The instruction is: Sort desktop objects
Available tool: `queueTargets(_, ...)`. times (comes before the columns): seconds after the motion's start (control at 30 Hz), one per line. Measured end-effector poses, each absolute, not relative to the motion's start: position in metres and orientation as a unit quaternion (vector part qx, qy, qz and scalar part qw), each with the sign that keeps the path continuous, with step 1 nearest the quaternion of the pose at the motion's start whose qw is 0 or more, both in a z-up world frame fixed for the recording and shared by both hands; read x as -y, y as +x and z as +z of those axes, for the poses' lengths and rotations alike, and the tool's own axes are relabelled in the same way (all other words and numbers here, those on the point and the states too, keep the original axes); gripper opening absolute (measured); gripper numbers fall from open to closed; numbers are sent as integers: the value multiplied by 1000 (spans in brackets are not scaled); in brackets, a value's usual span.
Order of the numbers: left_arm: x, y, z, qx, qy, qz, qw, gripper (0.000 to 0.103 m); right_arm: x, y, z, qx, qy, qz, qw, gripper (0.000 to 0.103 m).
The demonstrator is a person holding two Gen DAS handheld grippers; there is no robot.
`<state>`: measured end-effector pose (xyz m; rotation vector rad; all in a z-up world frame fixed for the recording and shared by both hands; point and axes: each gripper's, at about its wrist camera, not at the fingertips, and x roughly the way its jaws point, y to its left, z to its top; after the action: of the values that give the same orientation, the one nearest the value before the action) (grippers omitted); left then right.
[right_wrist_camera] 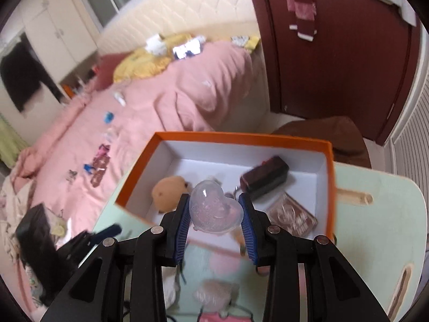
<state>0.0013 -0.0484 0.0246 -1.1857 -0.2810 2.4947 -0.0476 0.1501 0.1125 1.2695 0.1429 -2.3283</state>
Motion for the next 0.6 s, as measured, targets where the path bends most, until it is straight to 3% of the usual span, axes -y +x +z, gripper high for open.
queueTargets(0.27,44,-5,67,88,-366,905,200,80,-199,6,83,-49,466,-853,231,35)
queueTargets(0.6,-58,-75,104,-84,-376,885,260,80,-202,12,51,-70,449,-865,215,35)
